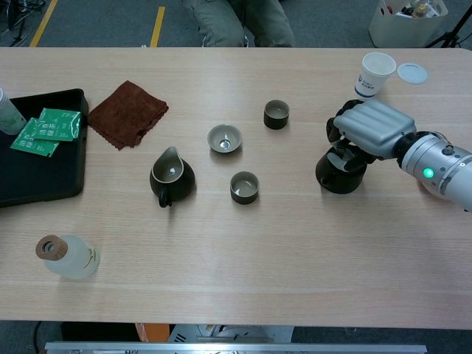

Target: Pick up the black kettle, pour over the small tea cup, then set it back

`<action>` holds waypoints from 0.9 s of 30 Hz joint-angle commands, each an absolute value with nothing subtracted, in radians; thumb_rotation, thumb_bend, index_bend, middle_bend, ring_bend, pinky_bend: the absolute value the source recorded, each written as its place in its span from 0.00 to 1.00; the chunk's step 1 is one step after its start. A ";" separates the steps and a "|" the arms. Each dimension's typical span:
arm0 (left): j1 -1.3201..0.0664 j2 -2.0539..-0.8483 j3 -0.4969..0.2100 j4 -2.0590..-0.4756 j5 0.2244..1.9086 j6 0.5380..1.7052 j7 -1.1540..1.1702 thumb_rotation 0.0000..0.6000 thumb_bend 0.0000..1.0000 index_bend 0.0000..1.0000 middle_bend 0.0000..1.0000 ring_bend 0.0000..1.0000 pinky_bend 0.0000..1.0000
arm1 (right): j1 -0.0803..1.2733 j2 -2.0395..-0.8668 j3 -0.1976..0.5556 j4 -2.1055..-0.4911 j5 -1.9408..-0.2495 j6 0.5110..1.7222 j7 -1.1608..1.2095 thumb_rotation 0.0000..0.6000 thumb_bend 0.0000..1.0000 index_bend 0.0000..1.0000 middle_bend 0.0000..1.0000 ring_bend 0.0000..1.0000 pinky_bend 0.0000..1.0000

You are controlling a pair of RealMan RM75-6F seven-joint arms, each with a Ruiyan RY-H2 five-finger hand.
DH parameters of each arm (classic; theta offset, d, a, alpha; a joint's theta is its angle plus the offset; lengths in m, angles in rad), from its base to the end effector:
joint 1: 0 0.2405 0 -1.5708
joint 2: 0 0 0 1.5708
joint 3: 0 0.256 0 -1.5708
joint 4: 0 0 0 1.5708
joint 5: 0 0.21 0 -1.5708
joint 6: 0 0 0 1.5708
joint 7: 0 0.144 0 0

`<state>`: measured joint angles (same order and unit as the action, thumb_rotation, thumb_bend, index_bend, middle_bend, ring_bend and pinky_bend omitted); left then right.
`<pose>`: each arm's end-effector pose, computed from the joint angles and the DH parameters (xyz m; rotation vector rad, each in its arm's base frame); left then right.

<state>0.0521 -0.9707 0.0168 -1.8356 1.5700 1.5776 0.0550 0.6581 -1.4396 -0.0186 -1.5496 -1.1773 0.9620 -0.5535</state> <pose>-0.2884 0.1257 0.1858 -1.3404 -0.9575 -0.8690 -0.2081 -0.2919 -0.0101 2.0658 -0.7256 0.5858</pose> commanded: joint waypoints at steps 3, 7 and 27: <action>0.050 -0.970 0.017 -1.838 1.566 1.573 0.058 1.00 0.36 0.16 0.10 0.03 0.05 | 0.653 -1.434 -0.011 -1.552 -1.194 0.970 -0.534 0.69 0.42 0.17 0.24 0.12 0.09; 0.048 -0.970 0.016 -1.840 1.563 1.571 0.062 1.00 0.36 0.16 0.10 0.03 0.05 | 0.647 -1.429 -0.002 -1.553 -1.213 0.982 -0.515 0.69 0.41 0.09 0.16 0.06 0.05; 0.016 -0.974 -0.001 -1.840 1.545 1.539 0.069 1.00 0.36 0.16 0.10 0.03 0.05 | 0.512 -1.279 0.032 -1.709 -1.263 1.214 -0.480 0.98 0.41 0.05 0.15 0.03 0.04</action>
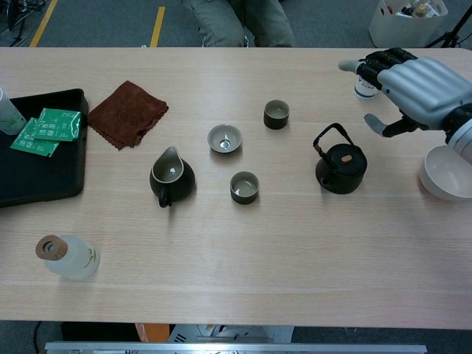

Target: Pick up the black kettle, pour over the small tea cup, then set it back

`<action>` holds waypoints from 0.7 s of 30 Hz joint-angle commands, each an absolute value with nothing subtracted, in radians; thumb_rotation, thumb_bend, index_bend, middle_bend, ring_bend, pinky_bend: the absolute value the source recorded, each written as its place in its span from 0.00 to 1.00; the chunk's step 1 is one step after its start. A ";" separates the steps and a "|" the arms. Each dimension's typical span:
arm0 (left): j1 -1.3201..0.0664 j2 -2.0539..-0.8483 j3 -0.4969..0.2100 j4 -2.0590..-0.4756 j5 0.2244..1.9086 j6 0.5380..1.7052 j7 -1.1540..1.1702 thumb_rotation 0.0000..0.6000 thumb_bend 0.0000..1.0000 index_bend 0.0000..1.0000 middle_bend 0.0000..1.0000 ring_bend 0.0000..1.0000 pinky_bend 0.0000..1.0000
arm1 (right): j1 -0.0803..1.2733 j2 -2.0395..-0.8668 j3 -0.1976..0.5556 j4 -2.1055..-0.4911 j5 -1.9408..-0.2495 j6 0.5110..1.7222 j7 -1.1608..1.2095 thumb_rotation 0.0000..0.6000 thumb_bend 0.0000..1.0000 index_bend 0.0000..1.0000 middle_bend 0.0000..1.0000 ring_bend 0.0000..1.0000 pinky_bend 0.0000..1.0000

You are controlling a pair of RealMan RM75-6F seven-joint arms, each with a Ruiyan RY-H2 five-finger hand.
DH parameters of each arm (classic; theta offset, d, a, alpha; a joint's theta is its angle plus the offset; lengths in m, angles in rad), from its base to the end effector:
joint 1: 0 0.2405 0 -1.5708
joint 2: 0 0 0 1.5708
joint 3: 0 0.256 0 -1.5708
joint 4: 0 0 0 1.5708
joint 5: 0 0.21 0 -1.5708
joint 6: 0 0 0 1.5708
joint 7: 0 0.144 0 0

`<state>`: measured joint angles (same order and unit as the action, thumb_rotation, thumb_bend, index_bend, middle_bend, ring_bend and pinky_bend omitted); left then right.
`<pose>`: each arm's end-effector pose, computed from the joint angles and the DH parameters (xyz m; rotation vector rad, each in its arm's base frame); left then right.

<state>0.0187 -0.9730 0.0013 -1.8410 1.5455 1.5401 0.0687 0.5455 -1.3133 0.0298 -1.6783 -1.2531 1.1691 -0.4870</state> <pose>-0.2868 0.1383 0.1826 -1.3589 -0.9577 -0.8647 -0.2103 -0.2843 0.0523 1.8284 -0.7302 0.7558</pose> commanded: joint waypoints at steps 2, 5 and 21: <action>0.014 -0.976 -0.004 -1.839 1.545 1.540 0.068 1.00 0.36 0.16 0.10 0.03 0.05 | 0.488 -1.257 0.030 -1.724 -1.273 1.250 -0.477 0.99 0.41 0.05 0.15 0.03 0.04; 0.010 -0.978 -0.007 -1.835 1.543 1.539 0.067 1.00 0.36 0.16 0.10 0.03 0.05 | 0.446 -1.220 0.025 -1.746 -1.295 1.311 -0.471 0.99 0.41 0.05 0.15 0.03 0.04; -0.003 -0.994 -0.013 -1.816 1.549 1.542 0.060 1.00 0.36 0.16 0.10 0.03 0.05 | 0.222 -1.123 -0.034 -1.772 -1.394 1.546 -0.396 0.98 0.41 0.05 0.16 0.03 0.04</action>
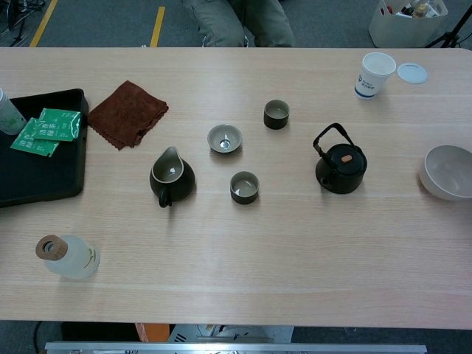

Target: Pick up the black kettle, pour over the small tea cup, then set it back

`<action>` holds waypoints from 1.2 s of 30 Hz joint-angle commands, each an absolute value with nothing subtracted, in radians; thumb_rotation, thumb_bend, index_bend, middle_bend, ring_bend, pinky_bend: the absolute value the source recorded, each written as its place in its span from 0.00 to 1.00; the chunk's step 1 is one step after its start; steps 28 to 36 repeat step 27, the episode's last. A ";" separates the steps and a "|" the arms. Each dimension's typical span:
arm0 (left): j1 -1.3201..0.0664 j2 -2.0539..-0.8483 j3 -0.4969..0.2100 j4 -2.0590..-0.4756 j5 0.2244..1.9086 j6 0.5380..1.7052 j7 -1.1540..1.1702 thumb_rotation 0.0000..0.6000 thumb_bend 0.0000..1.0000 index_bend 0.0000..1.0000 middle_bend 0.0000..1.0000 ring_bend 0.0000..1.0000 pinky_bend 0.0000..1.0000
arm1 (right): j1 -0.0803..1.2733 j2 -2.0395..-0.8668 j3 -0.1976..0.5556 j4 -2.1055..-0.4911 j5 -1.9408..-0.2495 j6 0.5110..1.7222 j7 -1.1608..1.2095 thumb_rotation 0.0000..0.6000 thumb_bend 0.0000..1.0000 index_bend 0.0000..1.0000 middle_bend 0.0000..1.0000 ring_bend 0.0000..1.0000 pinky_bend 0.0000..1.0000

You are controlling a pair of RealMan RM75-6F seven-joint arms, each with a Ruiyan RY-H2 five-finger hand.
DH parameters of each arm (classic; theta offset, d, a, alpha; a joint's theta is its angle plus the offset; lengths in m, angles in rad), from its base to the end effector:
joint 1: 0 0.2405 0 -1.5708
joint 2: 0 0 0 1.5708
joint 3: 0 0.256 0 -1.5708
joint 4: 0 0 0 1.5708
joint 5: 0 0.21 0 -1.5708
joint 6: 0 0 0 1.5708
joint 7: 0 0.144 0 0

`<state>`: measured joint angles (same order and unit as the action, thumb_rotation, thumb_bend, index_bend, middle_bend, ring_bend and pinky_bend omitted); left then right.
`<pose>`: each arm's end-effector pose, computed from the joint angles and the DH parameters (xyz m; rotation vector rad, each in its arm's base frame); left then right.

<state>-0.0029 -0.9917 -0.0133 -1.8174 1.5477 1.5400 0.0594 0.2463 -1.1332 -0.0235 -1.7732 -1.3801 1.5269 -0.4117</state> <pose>-0.2859 0.1475 0.1806 -1.3658 -0.9353 -0.8961 -0.2676 -0.2076 0.1420 1.4839 -0.7016 0.7467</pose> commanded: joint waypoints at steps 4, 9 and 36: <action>-0.001 -1.000 -0.012 -1.814 1.553 1.547 0.064 1.00 0.36 0.16 0.10 0.03 0.05 | 0.182 -1.113 -0.043 -1.767 -1.406 1.568 -0.375 0.99 0.41 0.05 0.16 0.03 0.04; 0.001 -1.002 -0.007 -1.818 1.557 1.549 0.069 1.00 0.36 0.16 0.10 0.03 0.05 | 0.147 -1.105 -0.039 -1.753 -1.402 1.581 -0.344 0.99 0.41 0.05 0.16 0.03 0.04; 0.004 -1.001 -0.010 -1.816 1.552 1.562 0.060 1.00 0.36 0.16 0.10 0.03 0.05 | 0.097 -1.090 -0.004 -1.748 -1.414 1.579 -0.308 0.99 0.41 0.05 0.16 0.03 0.04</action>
